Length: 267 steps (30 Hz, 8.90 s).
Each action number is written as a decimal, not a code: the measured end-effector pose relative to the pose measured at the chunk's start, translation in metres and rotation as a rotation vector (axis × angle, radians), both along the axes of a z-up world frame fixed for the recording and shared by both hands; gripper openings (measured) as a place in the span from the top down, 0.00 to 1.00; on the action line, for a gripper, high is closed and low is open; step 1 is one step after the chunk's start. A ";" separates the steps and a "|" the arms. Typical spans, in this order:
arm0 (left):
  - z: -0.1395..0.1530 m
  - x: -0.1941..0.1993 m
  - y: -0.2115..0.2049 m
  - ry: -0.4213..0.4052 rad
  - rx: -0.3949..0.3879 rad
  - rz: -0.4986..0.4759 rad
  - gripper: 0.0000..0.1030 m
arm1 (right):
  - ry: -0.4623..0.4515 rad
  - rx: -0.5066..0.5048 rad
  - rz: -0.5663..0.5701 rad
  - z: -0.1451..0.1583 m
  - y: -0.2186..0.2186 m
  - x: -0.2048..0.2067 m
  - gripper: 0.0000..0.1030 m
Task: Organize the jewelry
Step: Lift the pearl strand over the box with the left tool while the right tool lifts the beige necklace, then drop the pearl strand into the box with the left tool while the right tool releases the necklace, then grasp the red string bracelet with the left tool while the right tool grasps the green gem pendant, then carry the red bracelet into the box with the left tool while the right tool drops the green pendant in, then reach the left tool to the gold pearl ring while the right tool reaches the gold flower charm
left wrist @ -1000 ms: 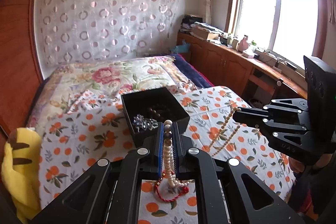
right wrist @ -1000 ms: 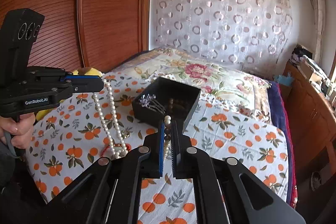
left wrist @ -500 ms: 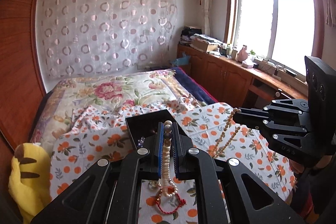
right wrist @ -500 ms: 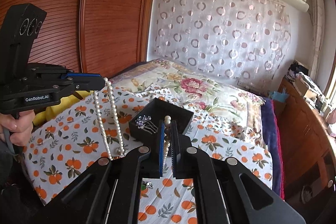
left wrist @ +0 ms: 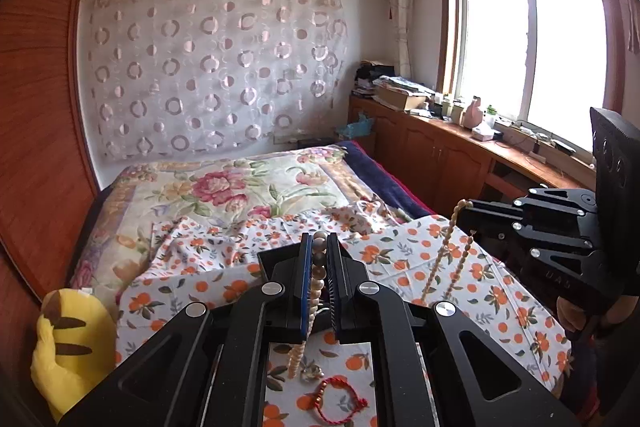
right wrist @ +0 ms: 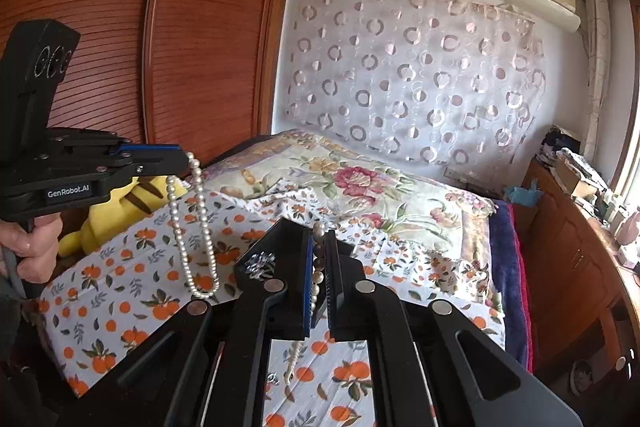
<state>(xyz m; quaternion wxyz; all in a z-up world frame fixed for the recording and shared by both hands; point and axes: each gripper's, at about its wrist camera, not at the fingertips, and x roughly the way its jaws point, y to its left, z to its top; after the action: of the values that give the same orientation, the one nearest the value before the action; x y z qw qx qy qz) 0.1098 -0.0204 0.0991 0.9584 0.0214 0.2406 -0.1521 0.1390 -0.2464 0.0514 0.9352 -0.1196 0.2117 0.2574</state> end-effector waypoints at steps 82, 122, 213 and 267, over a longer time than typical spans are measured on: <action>-0.095 0.019 0.020 0.191 0.055 0.032 0.85 | 0.232 -0.002 0.030 -0.112 0.013 0.024 0.83; -0.190 0.014 -0.007 0.403 0.076 -0.046 0.78 | 0.405 -0.025 0.033 -0.180 0.017 -0.019 0.83; -0.080 0.056 0.014 0.137 0.009 0.074 0.94 | 0.122 0.091 0.093 -0.056 0.025 0.096 0.88; -0.097 0.133 -0.014 0.202 0.066 0.018 0.68 | 0.290 0.076 -0.011 -0.125 -0.011 0.105 0.72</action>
<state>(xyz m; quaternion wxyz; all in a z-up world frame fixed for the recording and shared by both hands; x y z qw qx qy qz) 0.2431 -0.0345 0.0021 0.9294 0.0351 0.3410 -0.1367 0.2443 -0.2574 -0.0739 0.9000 -0.0443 0.3354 0.2749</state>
